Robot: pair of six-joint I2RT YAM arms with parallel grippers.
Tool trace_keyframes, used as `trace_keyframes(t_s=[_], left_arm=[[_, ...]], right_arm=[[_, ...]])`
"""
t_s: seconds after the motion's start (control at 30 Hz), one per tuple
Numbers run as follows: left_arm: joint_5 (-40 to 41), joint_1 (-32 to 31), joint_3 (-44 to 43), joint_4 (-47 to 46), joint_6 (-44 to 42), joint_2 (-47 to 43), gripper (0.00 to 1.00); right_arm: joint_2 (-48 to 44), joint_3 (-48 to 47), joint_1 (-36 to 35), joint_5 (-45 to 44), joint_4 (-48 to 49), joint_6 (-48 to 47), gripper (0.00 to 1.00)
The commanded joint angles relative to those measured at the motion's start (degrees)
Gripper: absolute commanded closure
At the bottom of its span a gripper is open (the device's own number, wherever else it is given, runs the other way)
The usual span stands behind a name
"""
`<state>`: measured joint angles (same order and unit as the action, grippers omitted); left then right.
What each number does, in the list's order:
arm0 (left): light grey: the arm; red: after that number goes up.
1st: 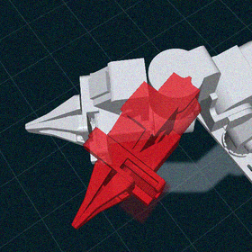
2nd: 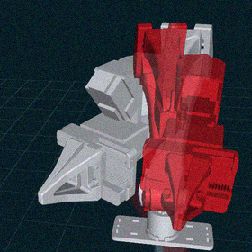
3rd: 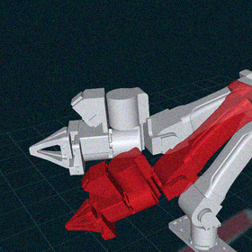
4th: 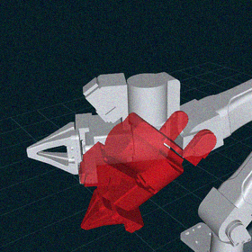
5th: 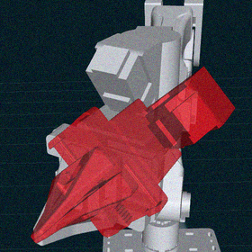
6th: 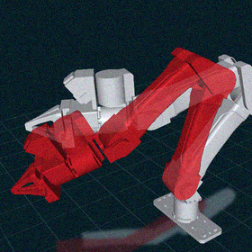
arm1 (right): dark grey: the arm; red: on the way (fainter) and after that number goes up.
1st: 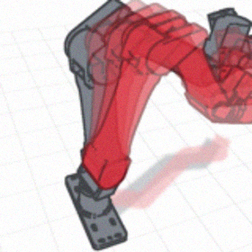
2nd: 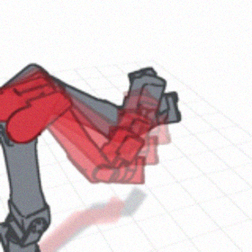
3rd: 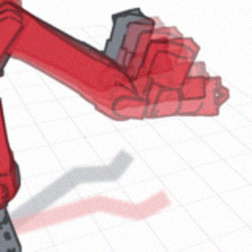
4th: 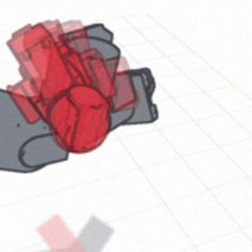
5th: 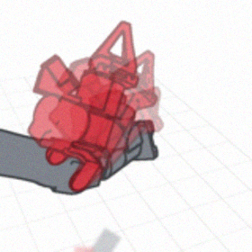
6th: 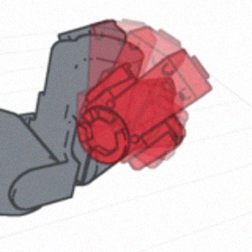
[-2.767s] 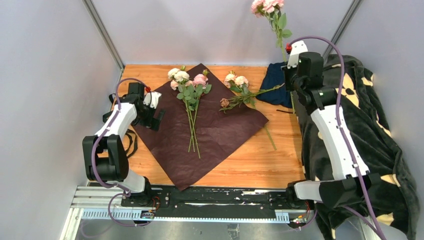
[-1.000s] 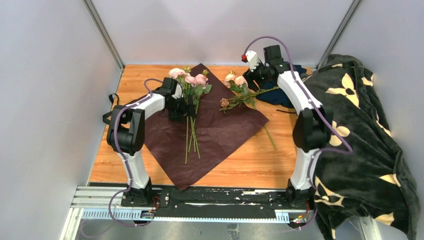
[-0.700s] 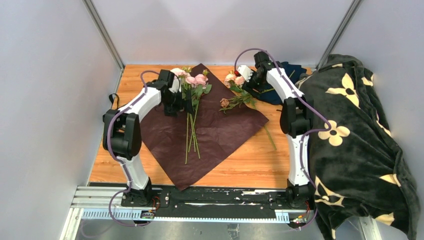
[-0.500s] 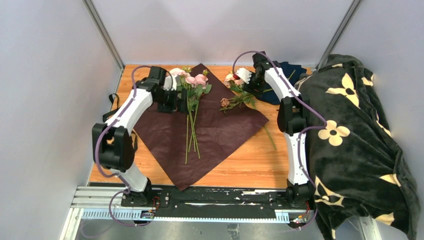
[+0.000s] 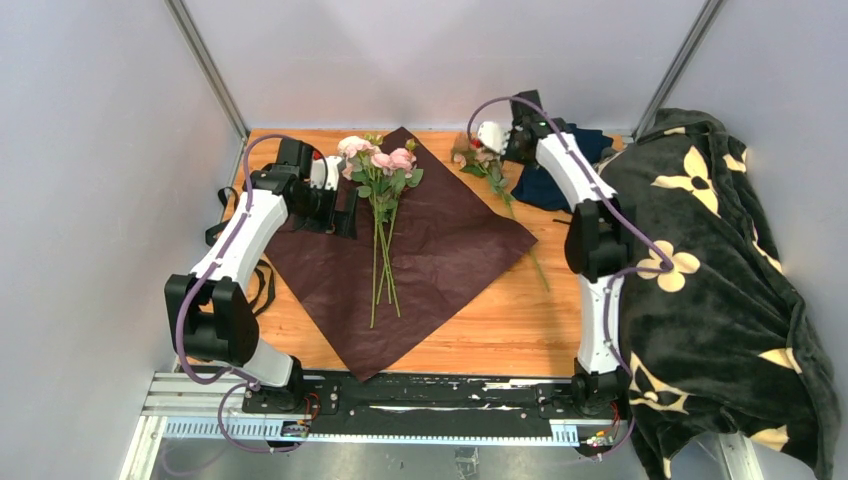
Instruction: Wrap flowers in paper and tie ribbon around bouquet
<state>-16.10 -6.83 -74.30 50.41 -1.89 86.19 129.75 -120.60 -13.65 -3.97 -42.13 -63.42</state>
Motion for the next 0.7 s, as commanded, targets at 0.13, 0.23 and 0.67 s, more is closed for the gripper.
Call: trace_keyframes(t_s=[0.13, 0.23, 0.67], left_arm=[[2.7, 0.4, -0.9, 1.0, -2.8, -2.7, 0.00], [3.4, 0.5, -0.5, 1.0, -3.0, -3.5, 0.00], [3.1, 0.6, 4.5, -1.6, -4.3, -7.3, 0.00]], right_arm=[[-32.3, 13.6, -4.0, -8.6, 16.3, 19.6, 1.00], [-43.2, 21.2, -5.1, 15.7, 19.2, 49.6, 1.00], [-19.7, 26.4, -26.4, 31.6, 35.7, 102.8, 1.00]])
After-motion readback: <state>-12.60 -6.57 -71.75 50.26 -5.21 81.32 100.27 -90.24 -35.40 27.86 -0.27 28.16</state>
